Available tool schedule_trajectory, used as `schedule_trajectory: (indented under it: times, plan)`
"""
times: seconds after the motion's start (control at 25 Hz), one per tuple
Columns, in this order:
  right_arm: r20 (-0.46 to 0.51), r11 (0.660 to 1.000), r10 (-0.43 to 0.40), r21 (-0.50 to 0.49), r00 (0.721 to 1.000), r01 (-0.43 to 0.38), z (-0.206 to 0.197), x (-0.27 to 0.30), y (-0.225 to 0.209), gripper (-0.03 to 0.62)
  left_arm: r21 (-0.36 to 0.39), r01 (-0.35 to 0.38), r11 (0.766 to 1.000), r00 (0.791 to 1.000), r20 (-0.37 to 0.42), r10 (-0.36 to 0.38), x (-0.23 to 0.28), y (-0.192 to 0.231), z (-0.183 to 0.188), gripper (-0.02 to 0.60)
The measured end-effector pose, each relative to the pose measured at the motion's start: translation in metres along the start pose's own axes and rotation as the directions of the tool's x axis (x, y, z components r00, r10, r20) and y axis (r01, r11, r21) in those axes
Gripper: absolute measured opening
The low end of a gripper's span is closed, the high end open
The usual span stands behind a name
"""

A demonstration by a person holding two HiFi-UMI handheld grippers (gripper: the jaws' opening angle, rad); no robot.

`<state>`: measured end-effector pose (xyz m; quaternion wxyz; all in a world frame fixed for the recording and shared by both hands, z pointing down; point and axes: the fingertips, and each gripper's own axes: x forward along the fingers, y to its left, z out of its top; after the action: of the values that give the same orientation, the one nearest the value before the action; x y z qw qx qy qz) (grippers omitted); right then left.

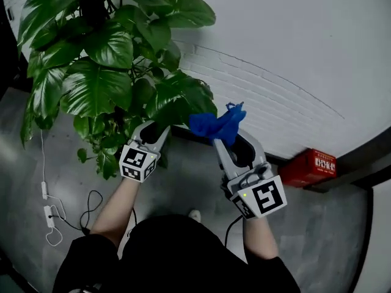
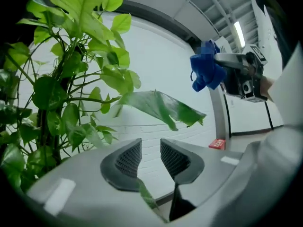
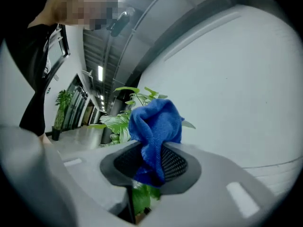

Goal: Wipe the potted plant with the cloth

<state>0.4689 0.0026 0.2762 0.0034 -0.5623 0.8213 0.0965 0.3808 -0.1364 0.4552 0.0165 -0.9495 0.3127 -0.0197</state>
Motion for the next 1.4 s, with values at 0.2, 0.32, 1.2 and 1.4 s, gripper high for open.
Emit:
schedule_trajectory:
  times: [0.2,0.32,1.2,1.4]
  plan:
    - [0.005,0.997,0.081,0.009,0.997,-0.081,0.003,0.002,-0.045,0.104,0.013,-0.146,0.989,0.988,-0.045,0.146,0.043,0.008,-0.014,0.144]
    - [-0.007,0.996,0.086,0.017,0.996,-0.086,0.001,0.005,-0.064,0.104,0.001,-0.157,0.988,0.987,0.026,0.157,0.053,0.003,0.005,0.164]
    - [-0.284,0.901,0.369,-0.124,0.885,-0.415,-0.026,0.172,0.064,0.104,0.291,-0.073,0.954,0.991,0.131,0.036,0.027,-0.014,0.090,0.328]
    - [-0.347,0.894,0.352,-0.150,0.869,-0.422,-0.044,0.173,0.068,0.104,0.396,-0.056,0.916,0.998,0.052,0.039,0.032,-0.021,0.073,0.351]
